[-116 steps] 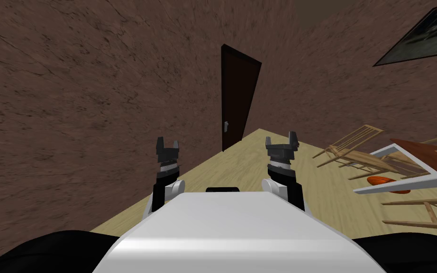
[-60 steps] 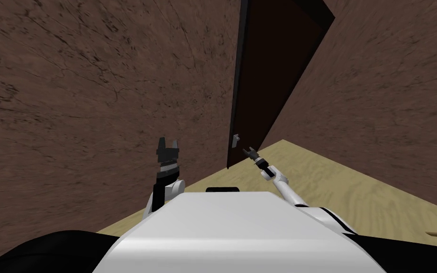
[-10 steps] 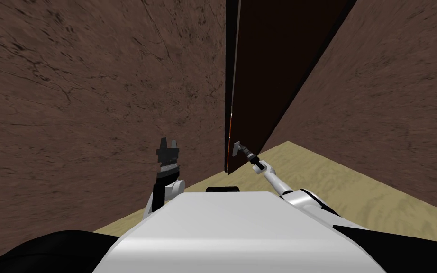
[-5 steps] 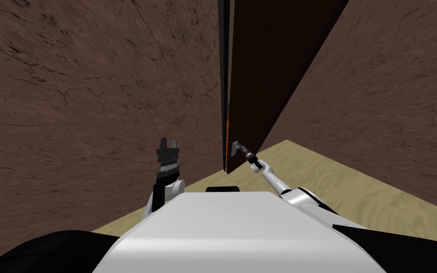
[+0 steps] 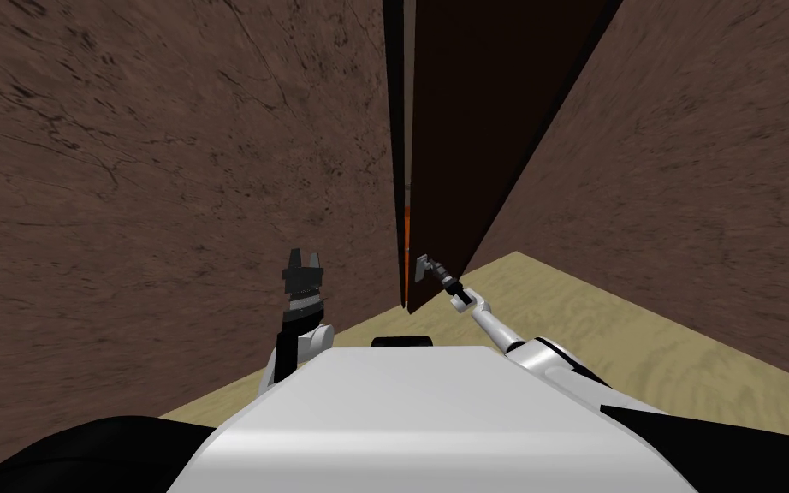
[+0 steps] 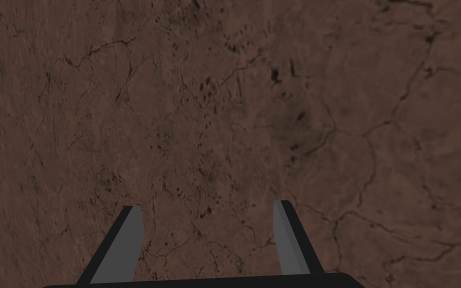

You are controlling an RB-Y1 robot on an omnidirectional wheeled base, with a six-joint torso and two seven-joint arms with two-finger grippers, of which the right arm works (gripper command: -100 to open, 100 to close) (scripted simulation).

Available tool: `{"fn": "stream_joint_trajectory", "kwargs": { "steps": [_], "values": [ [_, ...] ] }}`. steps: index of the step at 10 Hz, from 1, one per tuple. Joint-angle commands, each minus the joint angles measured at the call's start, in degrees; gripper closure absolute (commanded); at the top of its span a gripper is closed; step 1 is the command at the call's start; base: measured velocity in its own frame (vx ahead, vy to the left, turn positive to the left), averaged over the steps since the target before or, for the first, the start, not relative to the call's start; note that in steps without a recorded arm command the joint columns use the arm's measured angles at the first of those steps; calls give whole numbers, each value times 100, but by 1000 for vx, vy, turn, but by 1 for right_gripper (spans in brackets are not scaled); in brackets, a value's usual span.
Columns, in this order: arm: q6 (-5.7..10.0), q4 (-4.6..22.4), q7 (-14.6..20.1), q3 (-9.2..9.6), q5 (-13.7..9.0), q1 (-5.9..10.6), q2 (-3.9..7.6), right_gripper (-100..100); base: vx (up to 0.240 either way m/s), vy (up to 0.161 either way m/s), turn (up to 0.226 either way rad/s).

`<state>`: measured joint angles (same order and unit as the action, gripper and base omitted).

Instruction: Pull the door open

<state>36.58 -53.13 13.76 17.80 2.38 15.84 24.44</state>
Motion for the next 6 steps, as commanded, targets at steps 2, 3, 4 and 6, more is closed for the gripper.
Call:
{"fn": "stream_joint_trajectory", "kwargs": {
  "steps": [2,3,4,6],
  "values": [
    [72,139,393,261,-199,164,-145,100,-38,-37,-2],
    [72,139,422,261,-199,164,-145,100,-28,-42,-8],
    [39,129,652,369,-349,199,-156,100,-19,-44,3],
    [6,119,901,478,-500,235,-166,100,-28,-38,-3]
  ]
}}
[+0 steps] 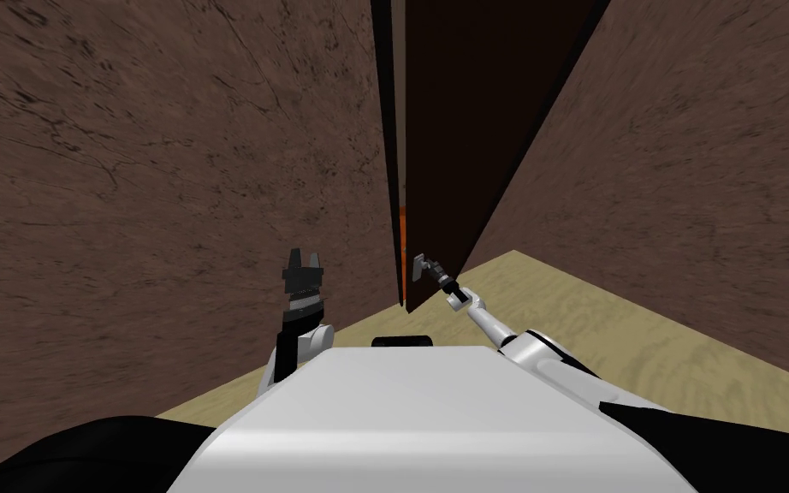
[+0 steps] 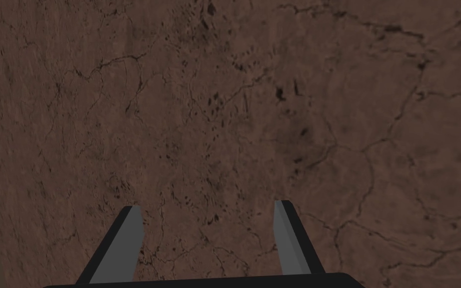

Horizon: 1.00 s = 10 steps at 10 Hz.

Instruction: Pull the door open

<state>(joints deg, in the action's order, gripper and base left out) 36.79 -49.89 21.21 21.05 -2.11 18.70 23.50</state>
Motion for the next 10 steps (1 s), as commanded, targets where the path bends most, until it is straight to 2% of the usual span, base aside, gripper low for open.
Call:
{"fn": "stream_joint_trajectory", "kwargs": {
  "steps": [1,2,3,4,5,6,7,9,10],
  "values": [
    [-14,-205,155,154,-50,-51,-72,100,-22,-50,12],
    [-47,-215,377,263,-201,-16,-82,100,-28,-55,0],
    [-47,-215,395,263,-201,-16,-82,100,-29,-44,-3],
    [-80,-225,603,372,-352,19,-92,100,-28,-39,3],
    [-80,-225,634,372,-352,19,-92,100,-18,-32,9],
    [-113,-234,870,481,-503,54,-102,100,-18,-53,1],
    [-113,-234,874,481,-503,54,-102,100,-13,-42,-3],
    [-178,-254,1244,698,-805,124,-122,100,-27,-57,7],
    [-178,-254,1353,698,-805,124,-122,100,-32,-51,18]
  ]
}}
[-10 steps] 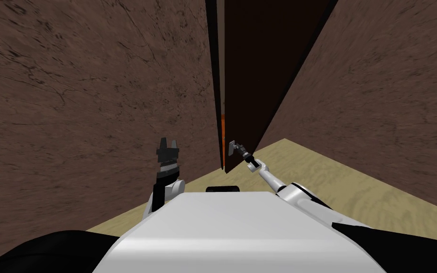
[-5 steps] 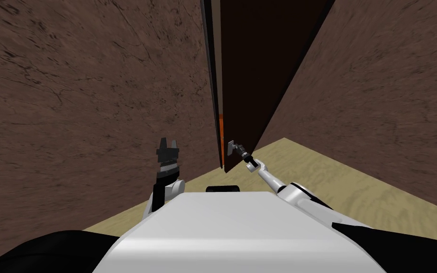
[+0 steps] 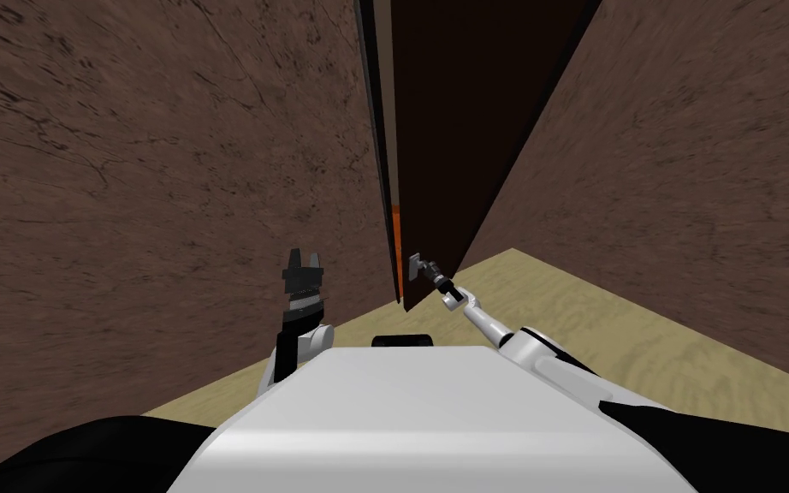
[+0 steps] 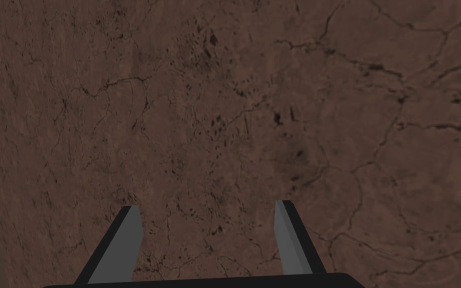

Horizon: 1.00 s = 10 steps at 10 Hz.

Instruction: Pull the door open

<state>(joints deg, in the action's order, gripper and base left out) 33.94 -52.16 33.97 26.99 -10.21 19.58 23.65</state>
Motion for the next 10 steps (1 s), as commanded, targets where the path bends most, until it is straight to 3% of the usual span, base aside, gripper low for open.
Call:
{"fn": "stream_joint_trajectory", "kwargs": {
  "steps": [1,2,5,7,8,9,10],
  "values": [
    [75,-36,286,210,-143,69,-145,100,-33,-46,3],
    [43,-46,454,316,-290,102,-154,100,-30,-73,-9],
    [43,-46,555,316,-290,102,-154,100,-6,-26,3],
    [-20,-64,976,528,-584,169,-173,100,-18,-47,10],
    [-20,-64,1033,528,-584,169,-173,100,-17,-60,6],
    [-111,-6,1128,502,-706,131,-84,-100,1,-71,-18],
    [-123,-34,1240,547,-774,132,-73,-100,-13,-61,18]
  ]
}}
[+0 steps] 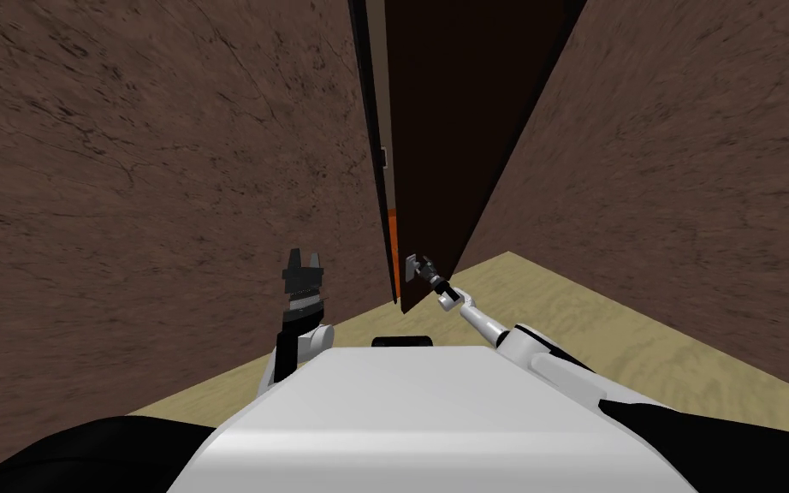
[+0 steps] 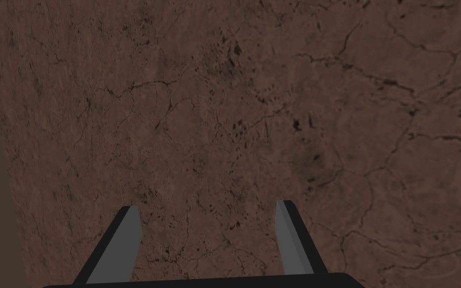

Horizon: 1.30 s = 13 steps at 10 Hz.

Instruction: Pull the door open

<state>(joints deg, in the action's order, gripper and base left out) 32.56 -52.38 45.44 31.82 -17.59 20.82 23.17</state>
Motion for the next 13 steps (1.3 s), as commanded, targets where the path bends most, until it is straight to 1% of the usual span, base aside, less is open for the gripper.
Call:
{"fn": "stream_joint_trajectory", "kwargs": {
  "steps": [1,5,6,8,9,10,11,12,13],
  "values": [
    [2,-42,215,113,-111,10,-13,-100,-54,-22,52],
    [-67,-203,880,382,-518,18,54,-100,-57,-48,15],
    [-67,-203,963,382,-518,18,54,-100,-23,-53,8],
    [-108,-299,1322,542,-759,22,93,-100,-31,-61,16],
    [-108,-299,1415,542,-759,22,93,-100,-22,-51,12],
    [-129,-348,1617,625,-885,24,114,-100,-35,-43,9],
    [-129,-348,1647,625,-885,24,114,-100,-28,-31,8],
    [-152,-399,1878,710,-1014,27,135,-100,-28,-37,12],
    [-174,-449,2028,795,-1143,29,155,-100,-40,-56,26]
  ]
}}
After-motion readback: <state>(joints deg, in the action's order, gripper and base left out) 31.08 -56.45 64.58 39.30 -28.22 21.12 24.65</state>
